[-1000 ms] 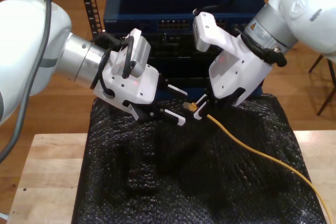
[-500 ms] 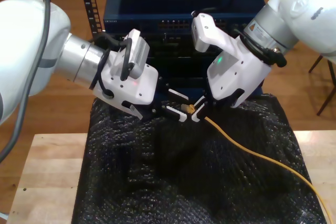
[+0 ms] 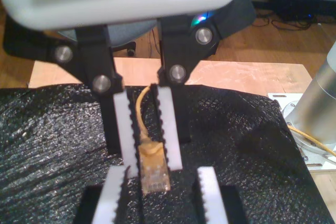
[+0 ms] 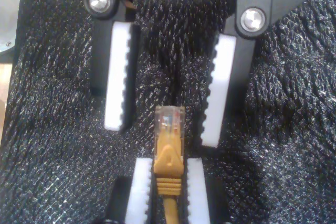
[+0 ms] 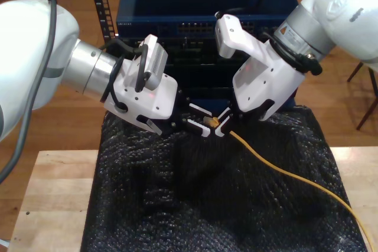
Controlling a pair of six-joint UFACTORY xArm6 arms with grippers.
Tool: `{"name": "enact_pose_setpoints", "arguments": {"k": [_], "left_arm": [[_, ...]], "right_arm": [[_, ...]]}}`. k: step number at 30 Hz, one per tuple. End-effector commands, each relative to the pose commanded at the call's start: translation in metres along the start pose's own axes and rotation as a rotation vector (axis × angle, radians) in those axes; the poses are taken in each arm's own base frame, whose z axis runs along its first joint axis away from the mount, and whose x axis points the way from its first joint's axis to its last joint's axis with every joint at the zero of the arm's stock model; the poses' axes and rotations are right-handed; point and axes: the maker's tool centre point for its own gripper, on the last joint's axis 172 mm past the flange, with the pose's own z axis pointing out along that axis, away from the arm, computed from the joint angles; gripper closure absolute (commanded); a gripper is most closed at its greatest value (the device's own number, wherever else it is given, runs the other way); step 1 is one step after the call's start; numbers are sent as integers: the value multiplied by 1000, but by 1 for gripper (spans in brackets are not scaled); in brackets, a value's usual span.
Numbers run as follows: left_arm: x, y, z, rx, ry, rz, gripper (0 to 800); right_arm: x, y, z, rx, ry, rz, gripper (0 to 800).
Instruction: Grab the cable and plug it in
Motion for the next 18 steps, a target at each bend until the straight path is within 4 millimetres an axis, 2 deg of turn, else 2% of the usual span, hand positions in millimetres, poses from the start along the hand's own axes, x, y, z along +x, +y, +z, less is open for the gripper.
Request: {"name": "enact_pose_setpoints", "arguments": {"k": [10, 18], "left_arm": [[5, -2, 0, 7, 24, -10, 561], [1, 0, 3, 2, 30, -25, 582]], "right_arm": [[0, 0, 0, 0, 0, 0, 793], [0, 0, -1, -1, 0, -1, 792]]}}
